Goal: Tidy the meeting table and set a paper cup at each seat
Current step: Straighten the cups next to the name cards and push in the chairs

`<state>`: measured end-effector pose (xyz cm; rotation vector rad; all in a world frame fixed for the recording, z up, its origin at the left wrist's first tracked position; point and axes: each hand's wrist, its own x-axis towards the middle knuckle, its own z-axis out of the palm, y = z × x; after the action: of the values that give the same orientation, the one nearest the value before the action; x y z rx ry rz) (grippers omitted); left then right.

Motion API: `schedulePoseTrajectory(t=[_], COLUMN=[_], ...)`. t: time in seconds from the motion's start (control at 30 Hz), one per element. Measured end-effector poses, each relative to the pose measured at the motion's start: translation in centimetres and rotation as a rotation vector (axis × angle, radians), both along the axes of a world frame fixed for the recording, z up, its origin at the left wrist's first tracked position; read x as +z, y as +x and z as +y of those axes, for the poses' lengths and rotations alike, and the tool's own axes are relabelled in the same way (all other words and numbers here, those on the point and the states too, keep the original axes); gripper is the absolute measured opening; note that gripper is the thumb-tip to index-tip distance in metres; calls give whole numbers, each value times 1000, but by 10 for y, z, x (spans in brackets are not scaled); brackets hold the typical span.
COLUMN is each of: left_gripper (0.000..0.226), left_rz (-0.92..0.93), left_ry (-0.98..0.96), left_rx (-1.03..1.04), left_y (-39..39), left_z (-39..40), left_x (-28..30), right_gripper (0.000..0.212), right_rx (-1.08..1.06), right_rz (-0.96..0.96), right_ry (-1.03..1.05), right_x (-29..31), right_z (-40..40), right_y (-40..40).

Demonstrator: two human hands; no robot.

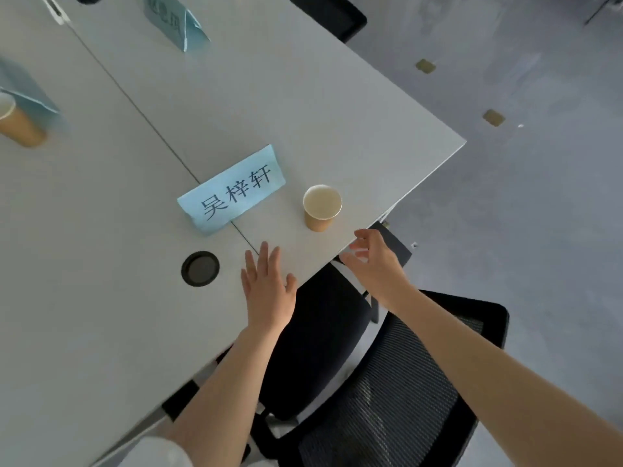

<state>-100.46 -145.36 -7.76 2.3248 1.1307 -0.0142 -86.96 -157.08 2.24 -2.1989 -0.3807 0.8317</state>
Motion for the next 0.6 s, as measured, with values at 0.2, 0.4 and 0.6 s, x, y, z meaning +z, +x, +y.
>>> schedulePoseTrajectory(t=[0.2,0.4,0.6], left_gripper=[60,61,67], left_rz=[69,103,198], left_ry=[70,36,180], left_rx=[285,585,600], left_y=[36,74,82], left_z=[-16,-7,-16], left_x=[-25,-25,-38], right_gripper=[69,87,95], right_rx=[204,328,417], right_rz=[28,-8,3], right_ry=[30,75,178], right_x=[-35,-43,-63], right_z=[17,37,64], right_y=[61,91,105])
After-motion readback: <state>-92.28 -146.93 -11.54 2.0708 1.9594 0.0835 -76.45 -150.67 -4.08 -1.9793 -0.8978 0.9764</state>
